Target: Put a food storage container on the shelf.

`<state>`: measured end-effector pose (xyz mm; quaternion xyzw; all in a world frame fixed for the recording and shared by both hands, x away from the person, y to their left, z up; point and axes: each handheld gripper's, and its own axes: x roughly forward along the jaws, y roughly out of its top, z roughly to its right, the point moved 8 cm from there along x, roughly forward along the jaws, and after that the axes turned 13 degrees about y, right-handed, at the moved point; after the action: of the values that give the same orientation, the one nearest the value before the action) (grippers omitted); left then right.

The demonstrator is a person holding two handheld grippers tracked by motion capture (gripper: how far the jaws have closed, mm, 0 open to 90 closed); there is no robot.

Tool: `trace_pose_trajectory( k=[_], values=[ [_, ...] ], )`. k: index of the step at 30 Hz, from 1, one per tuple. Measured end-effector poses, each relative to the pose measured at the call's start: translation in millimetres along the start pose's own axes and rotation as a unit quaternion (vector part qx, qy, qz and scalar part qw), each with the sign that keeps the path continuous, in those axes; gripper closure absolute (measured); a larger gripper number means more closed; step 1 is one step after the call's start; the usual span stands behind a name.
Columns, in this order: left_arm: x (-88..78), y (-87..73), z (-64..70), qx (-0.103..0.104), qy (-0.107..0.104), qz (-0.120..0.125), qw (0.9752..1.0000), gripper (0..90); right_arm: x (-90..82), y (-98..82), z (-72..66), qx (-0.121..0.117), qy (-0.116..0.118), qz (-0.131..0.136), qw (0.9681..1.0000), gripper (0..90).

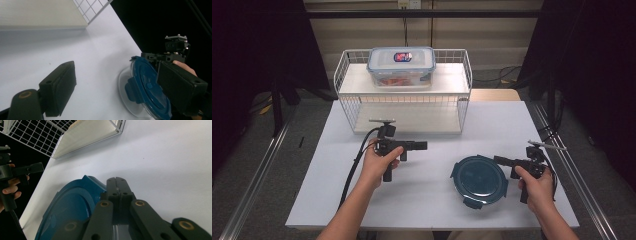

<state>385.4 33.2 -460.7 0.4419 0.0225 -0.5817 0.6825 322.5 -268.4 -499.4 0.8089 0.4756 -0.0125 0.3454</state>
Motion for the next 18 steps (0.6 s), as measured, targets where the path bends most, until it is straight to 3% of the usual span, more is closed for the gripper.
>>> trace_pose_trajectory(
  k=[2,9,12,13,18],
  values=[
    [3.1,-3.4,0.7,0.01,0.002,-0.006,0.9999,15.7,-1.5,0.6,-1.6,-0.004,0.001,0.006,1.0,90.0],
    [15.6,-13.5,7.1,0.016,-0.006,-0.025,0.9995,16.9,-15.9,0.4,-4.4,-0.001,0.002,0.023,0.9997,77.7],
    [20.5,-17.7,9.4,0.012,-0.011,-0.034,0.9993,16.9,-20.2,-1.4,-5.0,0.0,0.002,0.026,0.9997,70.4],
    [23.1,-19.7,9.6,0.021,-0.011,-0.037,0.9991,16.9,-21.8,-2.0,-5.5,0.001,0.004,0.027,0.9996,68.3],
    [34.6,-29.9,19.2,0.024,-0.017,-0.056,0.998,16.8,-25.4,-6.8,-11.1,0.002,0.015,0.024,0.9996,56.6]
  ],
)
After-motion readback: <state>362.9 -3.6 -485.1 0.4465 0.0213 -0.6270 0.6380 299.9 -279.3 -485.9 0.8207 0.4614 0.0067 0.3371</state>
